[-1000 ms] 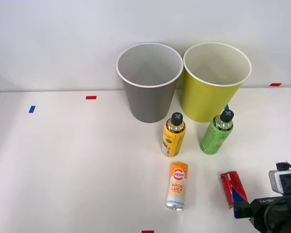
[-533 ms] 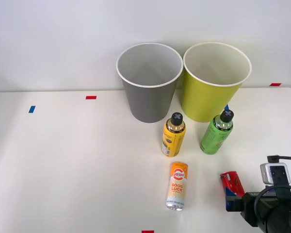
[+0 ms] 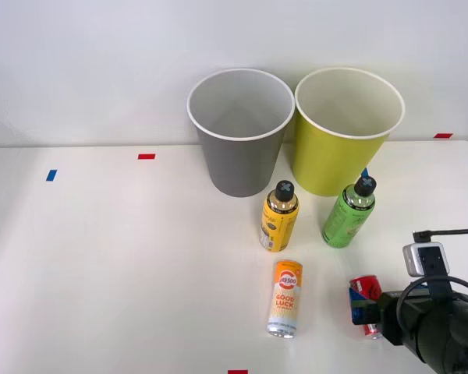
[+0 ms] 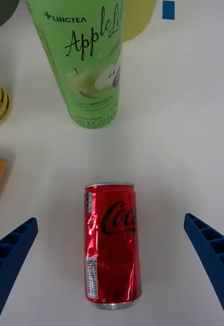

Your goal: Put cans in the gray bin, plastic bottles in the light green bin

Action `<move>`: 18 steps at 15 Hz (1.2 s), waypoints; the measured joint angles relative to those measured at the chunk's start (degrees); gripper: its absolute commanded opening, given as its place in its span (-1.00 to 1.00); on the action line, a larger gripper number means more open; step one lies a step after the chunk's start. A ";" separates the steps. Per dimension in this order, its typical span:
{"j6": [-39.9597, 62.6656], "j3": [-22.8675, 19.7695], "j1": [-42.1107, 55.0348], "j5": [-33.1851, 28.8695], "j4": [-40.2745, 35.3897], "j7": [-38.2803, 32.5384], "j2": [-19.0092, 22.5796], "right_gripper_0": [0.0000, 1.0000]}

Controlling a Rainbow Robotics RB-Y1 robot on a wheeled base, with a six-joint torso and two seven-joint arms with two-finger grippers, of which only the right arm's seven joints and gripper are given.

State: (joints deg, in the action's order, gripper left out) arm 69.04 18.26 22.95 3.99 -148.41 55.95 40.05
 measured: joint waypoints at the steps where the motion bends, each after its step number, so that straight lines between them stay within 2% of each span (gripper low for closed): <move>1: 0.72 0.16 -0.71 0.95 0.50 -0.26 0.17 1.00; 5: 7.12 1.34 -6.24 2.47 3.18 0.34 -2.43 1.00; 8: 7.66 2.87 -10.11 0.91 8.07 0.87 -4.87 1.00; 12: 13.93 3.01 -11.85 -0.07 9.34 2.27 -5.94 1.00; 18: 14.16 3.98 -14.72 -2.99 16.46 3.85 -9.32 1.00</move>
State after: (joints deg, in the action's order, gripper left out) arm 83.21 22.24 8.22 1.00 -131.95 59.80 30.74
